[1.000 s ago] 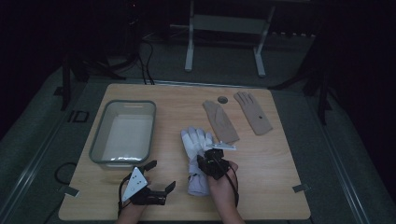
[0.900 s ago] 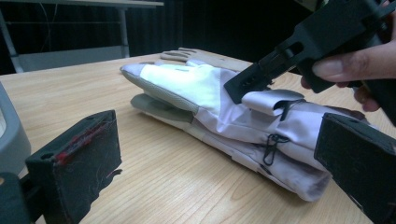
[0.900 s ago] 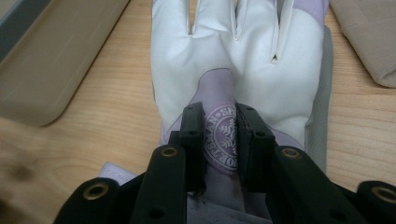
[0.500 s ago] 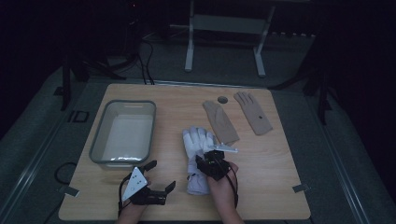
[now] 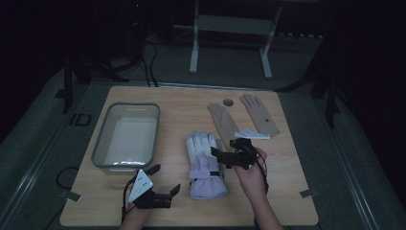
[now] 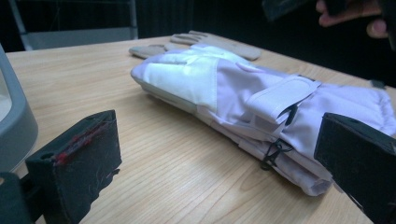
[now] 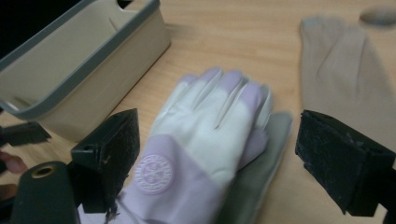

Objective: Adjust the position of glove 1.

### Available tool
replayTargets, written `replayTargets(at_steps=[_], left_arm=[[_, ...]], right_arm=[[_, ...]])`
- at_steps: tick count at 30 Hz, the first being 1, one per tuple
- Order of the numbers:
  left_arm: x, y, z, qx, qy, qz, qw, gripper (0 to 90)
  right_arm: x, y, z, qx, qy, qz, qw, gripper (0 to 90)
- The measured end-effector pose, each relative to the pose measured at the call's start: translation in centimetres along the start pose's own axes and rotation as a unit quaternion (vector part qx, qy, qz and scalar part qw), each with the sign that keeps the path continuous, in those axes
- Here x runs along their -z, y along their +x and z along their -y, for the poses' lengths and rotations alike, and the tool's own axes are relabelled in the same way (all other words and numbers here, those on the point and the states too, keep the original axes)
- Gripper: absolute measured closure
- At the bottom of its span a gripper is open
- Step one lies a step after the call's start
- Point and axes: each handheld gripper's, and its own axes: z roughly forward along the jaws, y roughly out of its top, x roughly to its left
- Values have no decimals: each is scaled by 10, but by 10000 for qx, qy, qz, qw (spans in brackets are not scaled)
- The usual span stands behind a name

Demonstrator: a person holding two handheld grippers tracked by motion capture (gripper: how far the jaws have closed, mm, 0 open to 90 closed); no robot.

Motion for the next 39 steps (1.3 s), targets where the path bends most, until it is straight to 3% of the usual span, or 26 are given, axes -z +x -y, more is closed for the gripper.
replayTargets(at_steps=[1,2,3,5,6,7,8,9,10,11,14,17,19,21,23,24,25,26,27,32,38,39], left_arm=[[-1,0,-1,28,11,-14,10000,8],[-1,0,-2,96,84,17,9999,8],[-2,0,-3,189,58,65,9998,8],[-6,-2,-7,344,236,121,9991,9],[-6,-2,-7,344,236,121,9991,8],[-8,-3,-9,342,327,102,9988,9],[-11,-6,-11,418,371,168,9983,9],[-14,-8,-12,448,391,192,9980,9],[-14,-8,-12,448,391,192,9980,9],[-16,-11,-13,387,427,193,9982,9],[-22,-16,-13,350,455,215,9981,34],[-25,-19,-13,339,427,261,9982,34],[-26,-20,-13,331,457,297,9980,34],[-25,-19,-11,331,465,296,9979,34],[-24,-17,-9,436,458,289,9976,34],[-24,-17,-9,436,458,289,9976,34],[-24,-16,-9,465,455,300,9974,34],[-24,-16,-8,473,467,280,9974,34],[-24,-16,-8,469,464,284,9974,34],[-23,-17,-8,418,456,264,9977,34],[-23,-17,-8,407,467,239,9978,34],[-23,-17,-8,397,468,243,9978,34]], right_arm=[[2,-6,-2,225,-23,-132,9997,156],[1,-7,-2,214,16,-303,9993,158],[0,-8,-2,228,55,-384,9990,157],[-4,-11,-1,228,189,-531,9981,134],[-4,-11,-1,228,189,-531,9981,134],[-10,-13,-1,58,436,-520,9977,119],[-13,-14,0,19,453,-551,9974,99],[-17,-13,-1,21,452,-383,9982,99],[-17,-13,-1,21,452,-383,9982,99],[-28,-12,-2,-8,627,-240,9977,99],[-37,-10,-1,81,814,-250,9963,100],[-54,-14,3,0,1031,-39,9947,242],[-61,-18,6,-69,1163,-95,9931,298],[-65,-21,10,-86,1257,-251,9917,427],[-64,-21,11,-104,1239,-319,9917,592],[-64,-21,11,-104,1239,-319,9917,592],[-61,-20,11,-54,1162,-365,9925,752],[-61,-20,11,-54,1162,-365,9925,752],[-58,-19,10,16,1073,-393,9935,821],[-52,-14,10,83,923,-335,9951,844],[-35,-10,7,-246,552,-383,9974,844],[-30,-11,8,-265,514,-301,9979,843]])
